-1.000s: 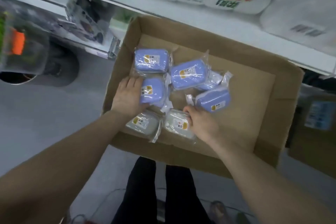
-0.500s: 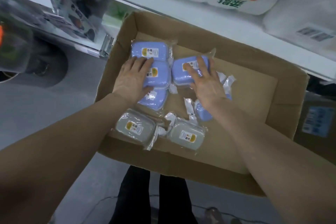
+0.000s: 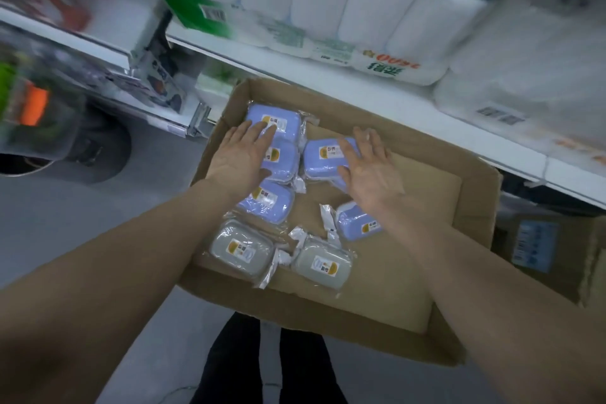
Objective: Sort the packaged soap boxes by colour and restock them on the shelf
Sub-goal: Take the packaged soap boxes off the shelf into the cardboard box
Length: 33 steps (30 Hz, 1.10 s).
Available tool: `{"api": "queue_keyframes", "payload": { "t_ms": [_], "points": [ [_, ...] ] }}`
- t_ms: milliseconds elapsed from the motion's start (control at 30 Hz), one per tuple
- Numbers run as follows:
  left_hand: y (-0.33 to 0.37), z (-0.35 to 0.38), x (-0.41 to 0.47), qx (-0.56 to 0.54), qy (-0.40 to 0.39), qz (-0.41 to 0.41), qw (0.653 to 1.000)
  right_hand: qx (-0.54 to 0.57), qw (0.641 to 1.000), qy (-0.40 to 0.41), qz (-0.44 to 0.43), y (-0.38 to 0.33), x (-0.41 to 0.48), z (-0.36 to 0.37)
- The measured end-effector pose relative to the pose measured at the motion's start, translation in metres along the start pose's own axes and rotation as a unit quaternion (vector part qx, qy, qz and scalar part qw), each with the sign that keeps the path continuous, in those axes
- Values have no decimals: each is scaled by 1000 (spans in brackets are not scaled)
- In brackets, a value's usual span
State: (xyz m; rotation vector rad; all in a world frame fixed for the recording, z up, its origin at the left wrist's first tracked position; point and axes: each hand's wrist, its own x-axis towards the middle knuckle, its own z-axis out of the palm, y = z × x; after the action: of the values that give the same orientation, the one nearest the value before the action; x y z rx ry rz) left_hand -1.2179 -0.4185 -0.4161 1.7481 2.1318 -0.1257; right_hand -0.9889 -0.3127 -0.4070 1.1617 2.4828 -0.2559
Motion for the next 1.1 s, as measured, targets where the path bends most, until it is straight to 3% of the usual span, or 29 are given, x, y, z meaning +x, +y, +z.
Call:
{"api": "queue_keyframes", "payload": {
  "t_ms": [100, 367, 733, 900, 1100],
  "points": [
    [7, -41, -17, -10, 32, 12, 999, 1, 999, 31, -11, 0, -21, -42],
    [27, -173, -66, -7, 163, 29, 986, -62, 968, 213, -120, 0, -66, -178],
    [5, -356, -83, 72, 397, 108, 909, -142, 875, 415, -205, -19, -73, -361],
    [-26, -426, -59, 75, 451, 109, 883, -120, 853, 481, -162, -39, -49, -426],
    [-75, -468, -4, 80, 400, 66, 911, -52, 899, 433, -45, -52, 4, -470]
  ]
}}
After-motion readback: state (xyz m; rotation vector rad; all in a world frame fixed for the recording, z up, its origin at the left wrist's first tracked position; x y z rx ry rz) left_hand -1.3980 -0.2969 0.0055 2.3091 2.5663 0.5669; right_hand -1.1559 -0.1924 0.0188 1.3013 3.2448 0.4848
